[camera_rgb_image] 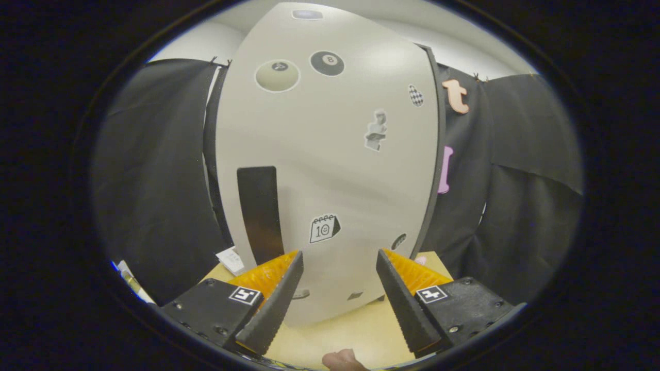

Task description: Open the shoe cabinet door, grab the shoes and put them into the shoe cabinet, then close the shoe cabinet door.

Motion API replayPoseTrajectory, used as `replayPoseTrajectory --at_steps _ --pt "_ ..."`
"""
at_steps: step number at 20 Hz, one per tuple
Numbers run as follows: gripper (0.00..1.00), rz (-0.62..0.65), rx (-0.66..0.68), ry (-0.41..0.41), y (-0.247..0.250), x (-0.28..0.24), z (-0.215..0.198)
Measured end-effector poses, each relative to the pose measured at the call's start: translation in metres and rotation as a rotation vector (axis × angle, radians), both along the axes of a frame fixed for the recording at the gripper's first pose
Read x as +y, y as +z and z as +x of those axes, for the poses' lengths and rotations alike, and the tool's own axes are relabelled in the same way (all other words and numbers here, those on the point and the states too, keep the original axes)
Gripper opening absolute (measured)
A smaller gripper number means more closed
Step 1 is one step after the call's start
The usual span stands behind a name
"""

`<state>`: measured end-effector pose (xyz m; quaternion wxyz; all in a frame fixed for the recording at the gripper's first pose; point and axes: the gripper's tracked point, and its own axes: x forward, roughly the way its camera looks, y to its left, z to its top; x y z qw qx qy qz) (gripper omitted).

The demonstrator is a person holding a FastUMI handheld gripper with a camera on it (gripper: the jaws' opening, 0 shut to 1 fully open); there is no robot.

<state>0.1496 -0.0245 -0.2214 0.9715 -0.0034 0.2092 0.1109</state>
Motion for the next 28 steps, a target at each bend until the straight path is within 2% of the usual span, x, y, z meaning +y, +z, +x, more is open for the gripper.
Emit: replayPoseTrajectory --at_steps 4,16,20,28 --pt "0.94 0.009 0.001 -0.007 -0.004 0.016 0.019" --pt "0.94 0.056 0.039 0.028 -0.012 0.025 0.018" --pt "0.95 0.054 0.036 0.03 -0.004 0.02 0.0" --pt "0.95 0.076 -0.011 0.034 0.04 -0.004 -0.079"
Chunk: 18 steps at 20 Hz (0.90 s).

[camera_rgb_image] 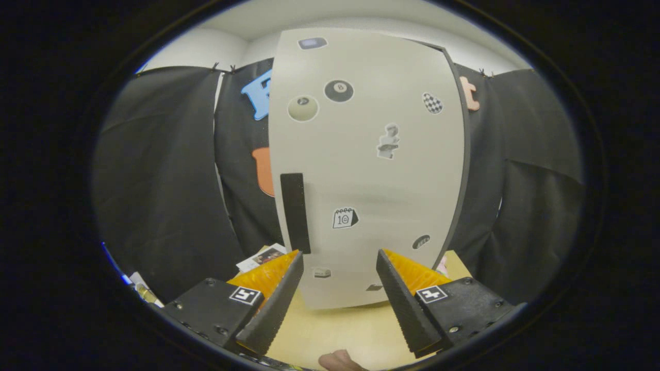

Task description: Open the shoe cabinet door, grab the shoes and put them into the shoe cabinet, then close the shoe cabinet door.

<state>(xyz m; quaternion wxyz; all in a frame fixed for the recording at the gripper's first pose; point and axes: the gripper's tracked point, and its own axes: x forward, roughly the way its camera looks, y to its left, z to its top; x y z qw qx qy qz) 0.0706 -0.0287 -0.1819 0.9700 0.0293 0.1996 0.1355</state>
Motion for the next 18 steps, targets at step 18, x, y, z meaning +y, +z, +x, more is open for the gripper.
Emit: replayPoseTrajectory --at_steps 18 --pt "0.95 0.068 -0.108 -0.127 0.137 -0.089 -0.217"
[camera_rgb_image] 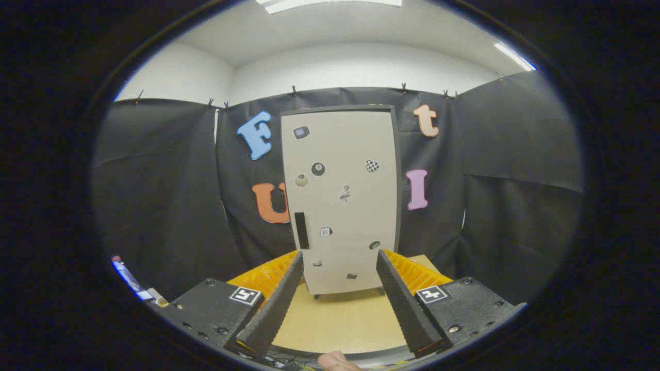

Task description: Open the shoe cabinet door, grab the shoes and put them into the shoe cabinet, then close the shoe cabinet door.

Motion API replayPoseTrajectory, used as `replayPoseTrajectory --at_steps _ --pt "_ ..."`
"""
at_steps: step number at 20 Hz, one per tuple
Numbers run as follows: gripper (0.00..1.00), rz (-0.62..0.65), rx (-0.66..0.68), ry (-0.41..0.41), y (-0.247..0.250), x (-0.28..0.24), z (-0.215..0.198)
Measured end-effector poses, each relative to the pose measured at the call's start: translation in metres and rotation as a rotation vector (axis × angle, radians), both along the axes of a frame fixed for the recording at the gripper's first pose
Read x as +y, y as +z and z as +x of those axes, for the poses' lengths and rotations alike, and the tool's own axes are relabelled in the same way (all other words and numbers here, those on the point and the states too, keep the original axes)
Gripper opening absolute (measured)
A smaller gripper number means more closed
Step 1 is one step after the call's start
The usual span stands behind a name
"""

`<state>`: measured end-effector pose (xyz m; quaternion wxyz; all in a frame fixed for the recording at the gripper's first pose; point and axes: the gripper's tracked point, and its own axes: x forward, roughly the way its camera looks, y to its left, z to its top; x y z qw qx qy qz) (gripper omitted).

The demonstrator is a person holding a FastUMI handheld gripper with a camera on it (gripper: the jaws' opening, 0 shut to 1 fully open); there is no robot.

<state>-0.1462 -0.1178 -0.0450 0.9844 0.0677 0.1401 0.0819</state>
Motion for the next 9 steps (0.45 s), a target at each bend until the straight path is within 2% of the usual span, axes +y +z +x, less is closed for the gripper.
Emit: replayPoseTrajectory --at_steps 4,9 --pt "0.95 0.013 -0.022 -0.01 0.001 -0.012 -0.034" --pt "0.94 -0.06 -0.051 0.022 0.004 -0.011 -0.044"
